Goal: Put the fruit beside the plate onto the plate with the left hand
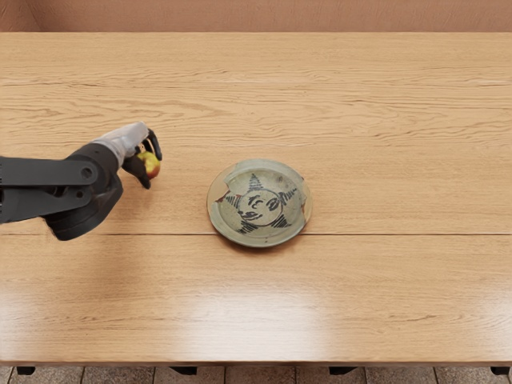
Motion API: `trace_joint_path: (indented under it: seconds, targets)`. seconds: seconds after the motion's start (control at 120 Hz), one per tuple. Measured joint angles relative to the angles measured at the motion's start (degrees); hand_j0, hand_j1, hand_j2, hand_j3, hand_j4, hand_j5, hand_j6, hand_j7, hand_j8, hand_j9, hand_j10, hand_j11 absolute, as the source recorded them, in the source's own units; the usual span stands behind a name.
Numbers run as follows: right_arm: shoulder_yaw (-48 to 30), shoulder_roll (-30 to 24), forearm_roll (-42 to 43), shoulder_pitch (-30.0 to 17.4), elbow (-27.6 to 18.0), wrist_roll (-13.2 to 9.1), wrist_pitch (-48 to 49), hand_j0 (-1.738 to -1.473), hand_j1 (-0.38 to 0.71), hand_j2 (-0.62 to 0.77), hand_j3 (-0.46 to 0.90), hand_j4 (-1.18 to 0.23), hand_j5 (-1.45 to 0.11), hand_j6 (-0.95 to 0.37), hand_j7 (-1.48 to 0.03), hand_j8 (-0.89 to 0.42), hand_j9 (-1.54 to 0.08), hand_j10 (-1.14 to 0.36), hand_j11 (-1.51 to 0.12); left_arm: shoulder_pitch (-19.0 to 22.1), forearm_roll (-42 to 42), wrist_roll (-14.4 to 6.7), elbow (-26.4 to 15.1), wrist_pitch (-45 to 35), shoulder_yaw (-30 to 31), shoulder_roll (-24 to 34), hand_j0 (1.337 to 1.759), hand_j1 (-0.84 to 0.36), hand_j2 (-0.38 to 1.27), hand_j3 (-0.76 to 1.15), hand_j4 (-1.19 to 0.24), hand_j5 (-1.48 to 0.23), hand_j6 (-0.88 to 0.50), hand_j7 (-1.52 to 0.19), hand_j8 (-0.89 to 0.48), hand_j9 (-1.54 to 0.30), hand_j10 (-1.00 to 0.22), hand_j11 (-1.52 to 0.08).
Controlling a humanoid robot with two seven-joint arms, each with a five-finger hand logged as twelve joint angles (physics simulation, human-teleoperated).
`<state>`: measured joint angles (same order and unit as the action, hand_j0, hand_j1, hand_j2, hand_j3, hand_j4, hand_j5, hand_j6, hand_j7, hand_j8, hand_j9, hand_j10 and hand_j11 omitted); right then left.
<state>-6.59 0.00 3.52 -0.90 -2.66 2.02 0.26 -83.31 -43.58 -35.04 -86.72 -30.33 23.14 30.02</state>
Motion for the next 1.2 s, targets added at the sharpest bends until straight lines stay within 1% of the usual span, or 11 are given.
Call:
trace_joint_path:
  seconds: [0.05, 0.1, 0.267, 0.342, 0.458, 0.667, 0.717, 0.775, 0.833, 1.0, 1.2]
  targets:
    - [0.0, 0.0, 0.0, 0.0, 0.0, 0.0, 0.0, -1.658, -0.30, -0.01, 0.00, -0.04, -0.05, -0.04, -0.05, -0.04, -0.05, -0.04, -0.05, -0.4, 0.2, 0.0, -0.6, 0.0, -1.0, -0.9, 1.651, -0.43, 0.67, 0.00, -0.62, -1.18, -0.29, -1.12, -0.32, -1.10, -0.81, -1.10]
    - [0.0, 0.0, 0.0, 0.0, 0.0, 0.0, 0.0, -1.658, -0.30, -0.01, 0.00, -0.04, -0.05, -0.04, -0.05, -0.04, -0.05, -0.04, -0.05, -1.6, 0.1, 0.0, -1.3, 0.0, -2.0, -2.0, 1.651, -0.38, 0.54, 0.00, -0.66, -1.18, -0.31, -1.12, -0.32, -1.10, -0.81, -1.10]
    - [0.0, 0.0, 0.0, 0.0, 0.0, 0.0, 0.0, -1.658, -0.30, -0.01, 0.00, -0.04, -0.05, -0.04, -0.05, -0.04, -0.05, -0.04, -0.05, -3.8, 0.1, 0.0, -3.1, -1.1, -4.8, -9.2, 1.651, -0.33, 0.46, 0.00, -0.72, -1.18, -0.33, -1.14, -0.34, -1.10, -0.78, -1.10]
    - [0.0, 0.0, 0.0, 0.1, 0.0, 0.0, 0.0, -1.658, -0.30, -0.01, 0.00, -0.04, -0.05, -0.04, -0.05, -0.04, -0.05, -0.04, -0.05, -5.3, 0.5, 0.0, -3.4, -2.4, -5.3, -13.0, 1.651, -0.33, 0.47, 0.00, -0.74, -1.18, -0.34, -1.15, -0.35, -1.10, -0.79, -1.10]
    - [0.0, 0.0, 0.0, 0.1, 0.0, 0.0, 0.0, -1.658, -0.30, -0.01, 0.00, -0.04, -0.05, -0.04, -0.05, -0.04, -0.05, -0.04, -0.05, -6.9, 2.0, 0.0, -4.7, -3.8, -5.6, -15.3, 1.651, -0.32, 0.45, 0.00, -0.76, -1.18, -0.34, -1.15, -0.36, -1.10, -0.80, -1.10]
    - [0.0, 0.0, 0.0, 0.1, 1.0, 0.0, -0.1, -1.658, -0.30, -0.01, 0.00, -0.04, -0.05, -0.04, -0.05, -0.04, -0.05, -0.04, -0.05, -6.1, 4.0, 0.1, -6.7, -4.2, -3.8, -18.5, 1.651, -0.35, 0.53, 0.00, -0.76, -1.20, -0.31, -1.14, -0.35, -1.10, -0.81, -1.11]
    - [0.0, 0.0, 0.0, 0.1, 1.1, 0.0, -0.1, -1.658, -0.30, -0.01, 0.00, -0.04, -0.05, -0.04, -0.05, -0.04, -0.05, -0.04, -0.05, -6.2, 4.3, 0.1, -7.0, -4.3, -3.2, -18.5, 1.652, -0.34, 0.49, 0.00, -0.76, -1.21, -0.32, -1.13, -0.35, -1.10, -0.81, -1.11]
    - [0.0, 0.0, 0.0, 0.1, 1.2, 0.0, -0.1, -1.658, -0.30, -0.01, 0.00, -0.04, -0.05, -0.04, -0.05, -0.04, -0.05, -0.04, -0.05, -6.2, 4.4, 0.1, -7.3, -4.3, -2.6, -18.5, 1.653, -0.38, 0.60, 0.00, -0.77, -1.20, -0.32, -1.12, -0.36, -1.10, -0.81, -1.10]
    - [0.0, 0.0, 0.0, 0.1, 1.2, 0.0, -0.1, -1.658, -0.30, -0.01, 0.00, -0.04, -0.05, -0.04, -0.05, -0.04, -0.05, -0.04, -0.05, -6.2, 4.4, 0.1, -7.5, -4.4, -2.3, -18.5, 1.653, -0.40, 0.65, 0.00, -0.77, -1.18, -0.33, -1.12, -0.35, -1.10, -0.81, -1.10]
    - [0.0, 0.0, 0.0, 0.1, 1.2, 0.0, -0.1, -1.658, -0.30, -0.01, 0.00, -0.04, -0.05, -0.04, -0.05, -0.04, -0.05, -0.04, -0.05, -6.3, 4.6, 0.0, -7.6, -4.6, -1.7, -18.4, 1.655, -0.39, 0.66, 0.00, -0.72, -1.05, -0.38, -1.02, -0.41, -1.00, -0.75, -1.00]
    - [0.0, 0.0, 0.0, 0.0, 1.3, 0.0, -0.1, -1.658, -0.30, -0.01, 0.00, -0.04, -0.05, -0.04, -0.05, -0.04, -0.05, -0.04, -0.05, -6.3, 4.8, 0.0, -7.6, -4.7, -1.5, -18.5, 1.657, -0.26, 0.33, 0.00, -0.55, -0.76, -0.42, -0.75, -0.43, -0.74, -0.56, -0.74]
